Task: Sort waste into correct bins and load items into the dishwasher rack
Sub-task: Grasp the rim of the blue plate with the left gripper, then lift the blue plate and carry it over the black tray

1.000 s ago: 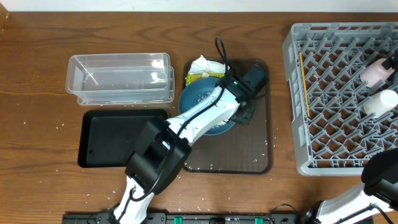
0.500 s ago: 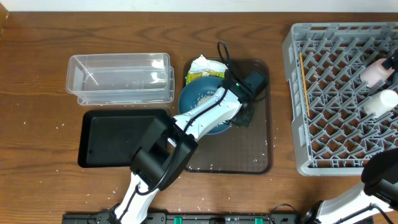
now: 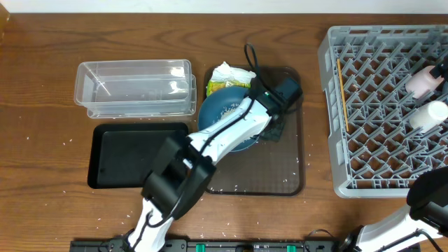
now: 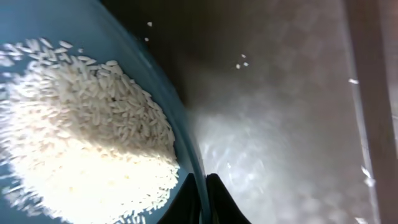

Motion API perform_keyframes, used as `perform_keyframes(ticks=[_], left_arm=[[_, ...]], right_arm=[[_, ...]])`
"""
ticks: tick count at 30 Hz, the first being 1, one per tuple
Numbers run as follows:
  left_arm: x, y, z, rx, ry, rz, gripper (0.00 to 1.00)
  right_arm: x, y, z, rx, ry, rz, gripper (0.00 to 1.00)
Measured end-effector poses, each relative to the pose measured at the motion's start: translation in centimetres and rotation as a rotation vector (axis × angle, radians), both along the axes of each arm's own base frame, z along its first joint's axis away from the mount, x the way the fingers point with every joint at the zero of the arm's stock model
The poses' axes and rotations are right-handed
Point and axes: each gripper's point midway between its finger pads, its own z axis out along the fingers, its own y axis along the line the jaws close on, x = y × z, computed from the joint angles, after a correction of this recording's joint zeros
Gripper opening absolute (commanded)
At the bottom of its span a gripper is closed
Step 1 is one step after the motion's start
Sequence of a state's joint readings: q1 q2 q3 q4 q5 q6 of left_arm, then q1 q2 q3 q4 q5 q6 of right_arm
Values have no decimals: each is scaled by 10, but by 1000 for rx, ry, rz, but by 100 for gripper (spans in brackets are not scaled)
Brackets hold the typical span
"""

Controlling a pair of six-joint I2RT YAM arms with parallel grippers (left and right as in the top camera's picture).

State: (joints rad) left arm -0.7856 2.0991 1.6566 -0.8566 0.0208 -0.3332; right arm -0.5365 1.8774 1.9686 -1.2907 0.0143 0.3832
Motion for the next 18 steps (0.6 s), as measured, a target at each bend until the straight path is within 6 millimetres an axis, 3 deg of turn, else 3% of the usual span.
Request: perform_keyframes(ticks=[9,18], left_arm=[[-3,0,50,-84,-49,6,6],[-9,12,83,-110,-72,18,6]], right_arm=[[0,0,0,0,0,0,99],[0,0,0,0,0,0,99]])
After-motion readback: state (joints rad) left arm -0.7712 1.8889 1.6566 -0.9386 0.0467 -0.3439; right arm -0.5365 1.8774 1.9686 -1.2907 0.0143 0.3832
